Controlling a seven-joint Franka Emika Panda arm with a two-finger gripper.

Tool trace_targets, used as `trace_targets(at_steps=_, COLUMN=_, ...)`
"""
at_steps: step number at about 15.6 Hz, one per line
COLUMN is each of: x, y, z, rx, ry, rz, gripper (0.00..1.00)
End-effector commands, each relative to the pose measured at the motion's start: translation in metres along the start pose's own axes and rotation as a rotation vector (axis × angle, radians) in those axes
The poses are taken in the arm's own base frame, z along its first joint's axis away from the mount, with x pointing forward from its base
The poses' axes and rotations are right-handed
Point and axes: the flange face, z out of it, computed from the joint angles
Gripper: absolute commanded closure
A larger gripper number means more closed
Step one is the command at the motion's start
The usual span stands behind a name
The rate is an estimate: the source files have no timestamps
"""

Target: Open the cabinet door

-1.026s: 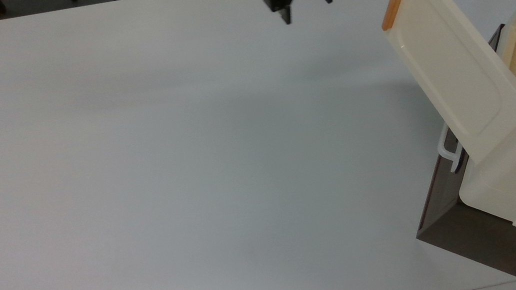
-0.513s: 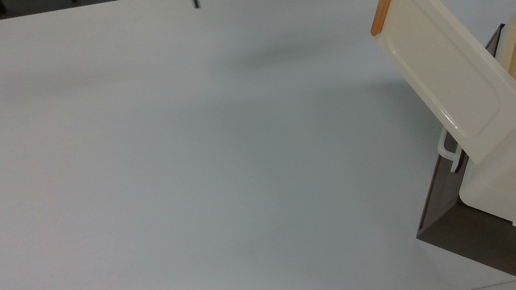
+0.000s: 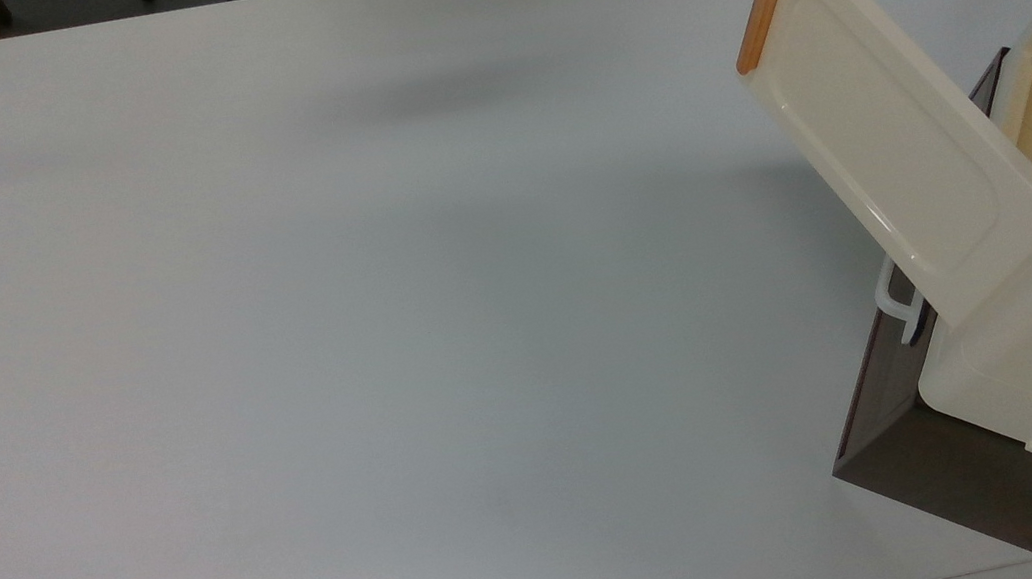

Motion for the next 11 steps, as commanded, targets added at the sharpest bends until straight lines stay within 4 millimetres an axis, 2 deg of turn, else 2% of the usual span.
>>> trace_targets(at_steps=1, x=-0.023, y=0.036, z=-0.021, rx=-0.007, ry=0.027, rz=0.083, gripper=0.00)
trace_targets(at_steps=7, x=-0.023, y=0.060, z=-0.028, rx=-0.081, ry=0.043, rz=0.197, gripper=0.00)
trace_targets(at_steps=11, x=-0.026, y=0.060, z=-0.029, rx=-0.072, ry=0.033, rz=0.110, gripper=0.00)
